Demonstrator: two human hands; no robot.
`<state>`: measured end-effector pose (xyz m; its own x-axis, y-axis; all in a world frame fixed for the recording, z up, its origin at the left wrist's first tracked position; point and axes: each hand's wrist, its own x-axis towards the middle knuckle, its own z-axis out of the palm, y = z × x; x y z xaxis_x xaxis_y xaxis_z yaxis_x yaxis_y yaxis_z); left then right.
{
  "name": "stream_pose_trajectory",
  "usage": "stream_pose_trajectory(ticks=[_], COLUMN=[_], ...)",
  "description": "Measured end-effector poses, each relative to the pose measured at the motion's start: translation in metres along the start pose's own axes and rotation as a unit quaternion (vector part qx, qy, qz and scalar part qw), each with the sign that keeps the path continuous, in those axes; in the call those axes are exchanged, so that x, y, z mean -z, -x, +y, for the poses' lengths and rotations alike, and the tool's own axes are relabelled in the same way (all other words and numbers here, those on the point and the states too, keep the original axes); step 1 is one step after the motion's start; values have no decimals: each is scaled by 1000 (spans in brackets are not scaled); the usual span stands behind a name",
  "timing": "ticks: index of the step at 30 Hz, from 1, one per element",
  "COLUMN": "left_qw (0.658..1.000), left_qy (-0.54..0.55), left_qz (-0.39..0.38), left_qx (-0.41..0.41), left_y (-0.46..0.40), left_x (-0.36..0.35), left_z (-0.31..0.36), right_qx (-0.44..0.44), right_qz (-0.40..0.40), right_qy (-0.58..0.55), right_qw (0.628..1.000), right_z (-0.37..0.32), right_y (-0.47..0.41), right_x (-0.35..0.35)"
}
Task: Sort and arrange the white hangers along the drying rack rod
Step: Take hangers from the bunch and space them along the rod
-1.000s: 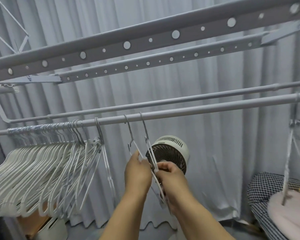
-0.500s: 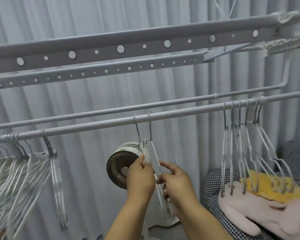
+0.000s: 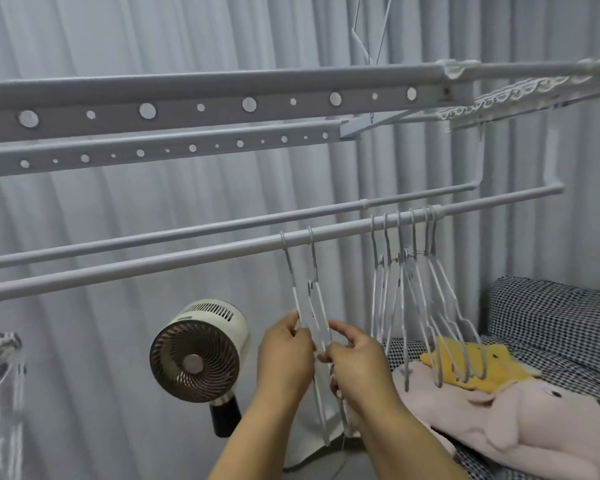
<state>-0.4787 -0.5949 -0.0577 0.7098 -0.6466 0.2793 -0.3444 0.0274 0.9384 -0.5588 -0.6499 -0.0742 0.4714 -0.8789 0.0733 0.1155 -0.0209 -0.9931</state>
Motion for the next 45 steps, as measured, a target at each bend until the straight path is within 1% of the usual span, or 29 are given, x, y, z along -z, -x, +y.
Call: stream_pose_trajectory(ticks=[5,11,14,18,28,45], left_qw=[999,998,998,997,996,995], left_qy=[-29,-54,-48,-47,-43,-63], left_qz=[-10,-35,-41,-53,-79,-78], left_qx=[23,16,29,20,14,8], left_y=[-11,-17,-23,-29,-34,-35], left_x=[-18,-33,-40,-46,-53,-61], left_z=[1,9,8,9,10,12], right_qx=[3,11,19,35,40,45], right_qz=[27,51,59,71,87,108], right_qy=[0,-6,-5,-1,1,26], right_qw=[1000,999,998,997,995,993], right_z=[0,-1,1,3,7,9], right_y=[-9,-18,-24,-30,-37,-40], right_x=[14,27,30,32,35,44])
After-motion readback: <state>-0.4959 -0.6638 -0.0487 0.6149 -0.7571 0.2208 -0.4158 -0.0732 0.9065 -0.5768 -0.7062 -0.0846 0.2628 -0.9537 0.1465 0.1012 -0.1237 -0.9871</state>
